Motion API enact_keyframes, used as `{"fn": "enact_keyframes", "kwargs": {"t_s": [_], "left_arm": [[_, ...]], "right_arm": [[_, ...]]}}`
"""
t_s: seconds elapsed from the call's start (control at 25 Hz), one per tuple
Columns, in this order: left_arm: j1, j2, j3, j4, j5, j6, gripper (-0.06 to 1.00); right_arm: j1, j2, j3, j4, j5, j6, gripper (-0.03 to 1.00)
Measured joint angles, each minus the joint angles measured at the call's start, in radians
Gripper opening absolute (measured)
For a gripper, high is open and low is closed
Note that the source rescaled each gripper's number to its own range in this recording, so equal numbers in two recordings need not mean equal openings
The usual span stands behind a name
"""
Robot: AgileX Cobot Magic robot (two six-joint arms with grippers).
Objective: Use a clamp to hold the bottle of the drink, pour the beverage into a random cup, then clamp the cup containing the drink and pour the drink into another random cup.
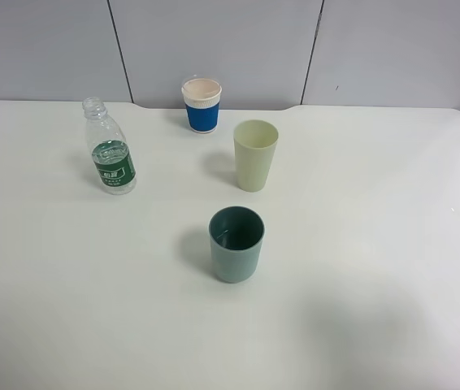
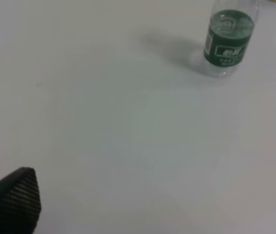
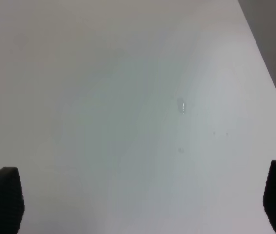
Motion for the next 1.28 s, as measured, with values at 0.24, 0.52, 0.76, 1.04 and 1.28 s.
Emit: {"fn": "enact_keyframes", "kwargs": {"t_s": [0.24, 0.52, 0.76, 1.04, 1.28], "left_arm": [[0.000, 0.000, 0.000, 0.000, 0.000, 0.000, 1.00], [0.000, 0.000, 0.000, 0.000, 0.000, 0.001, 1.00], [0.000, 0.000, 0.000, 0.000, 0.000, 0.000, 1.00], [0.000, 0.000, 0.000, 0.000, 0.000, 0.000, 1.00], [0.000, 0.000, 0.000, 0.000, 0.000, 0.001, 1.00]], "right_arm": [[0.000, 0.000, 0.000, 0.000, 0.000, 0.000, 1.00], [0.000, 0.000, 0.000, 0.000, 0.000, 0.000, 1.00], [0.000, 0.000, 0.000, 0.000, 0.000, 0.000, 1.00], [0.000, 0.000, 0.000, 0.000, 0.000, 0.000, 1.00], [0.000, 0.000, 0.000, 0.000, 0.000, 0.000, 1.00]]}}
